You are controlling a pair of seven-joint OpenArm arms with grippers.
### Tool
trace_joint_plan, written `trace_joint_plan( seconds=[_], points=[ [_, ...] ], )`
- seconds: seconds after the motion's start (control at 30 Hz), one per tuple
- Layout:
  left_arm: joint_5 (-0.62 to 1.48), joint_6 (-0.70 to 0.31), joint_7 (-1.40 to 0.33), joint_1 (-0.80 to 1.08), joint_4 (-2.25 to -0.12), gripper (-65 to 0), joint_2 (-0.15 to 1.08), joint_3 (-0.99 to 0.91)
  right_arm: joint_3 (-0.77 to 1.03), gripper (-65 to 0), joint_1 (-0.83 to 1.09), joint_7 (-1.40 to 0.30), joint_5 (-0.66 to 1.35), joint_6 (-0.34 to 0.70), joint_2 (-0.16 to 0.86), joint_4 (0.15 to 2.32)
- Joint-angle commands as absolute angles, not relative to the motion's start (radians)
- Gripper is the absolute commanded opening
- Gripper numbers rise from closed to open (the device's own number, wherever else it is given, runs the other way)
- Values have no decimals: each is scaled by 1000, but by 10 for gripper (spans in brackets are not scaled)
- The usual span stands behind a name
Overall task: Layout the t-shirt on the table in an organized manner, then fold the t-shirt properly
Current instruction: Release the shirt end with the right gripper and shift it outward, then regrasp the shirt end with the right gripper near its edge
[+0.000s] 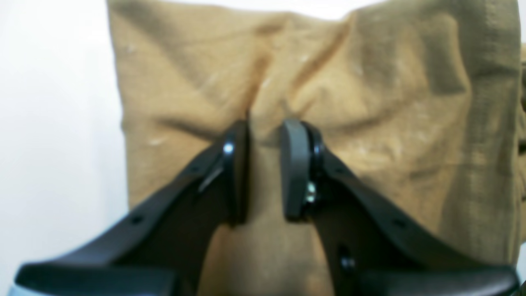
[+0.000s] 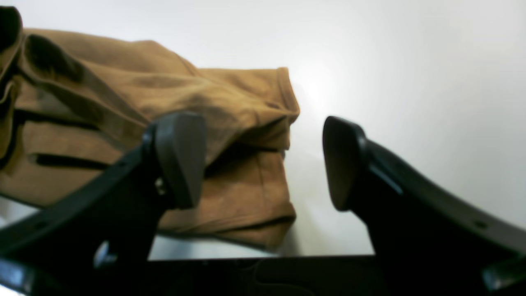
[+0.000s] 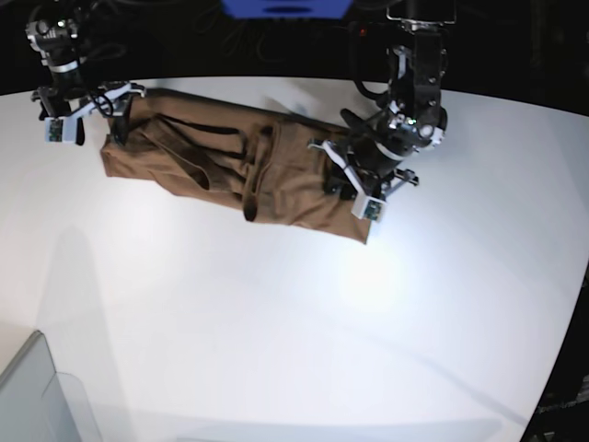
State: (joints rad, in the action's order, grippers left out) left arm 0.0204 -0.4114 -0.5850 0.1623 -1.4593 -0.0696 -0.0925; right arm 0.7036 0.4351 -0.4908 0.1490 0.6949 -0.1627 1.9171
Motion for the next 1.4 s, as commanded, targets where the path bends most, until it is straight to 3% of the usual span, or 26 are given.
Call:
trace_joint_plan(
  seconds=[0.0,0.37,0.97,1.37],
  points=[
    [-50,-406,-762,196,-1412,-501,-74,-85,707,-202,440,-464,163,698,-157,1934],
    [-50,-406,-762,197,-1411,-501,-74,-84,704,-201,458,-464,162,698,-157,1923],
    [-50,-409,-762,202,-1411,-501,-70,-85,708,-199,392,-463,160,698,-150,1732],
    [-50,-410,-762,205,-1411,-501,-71,-88,776,-196,371,-463,162,698,-142,1837]
  ],
)
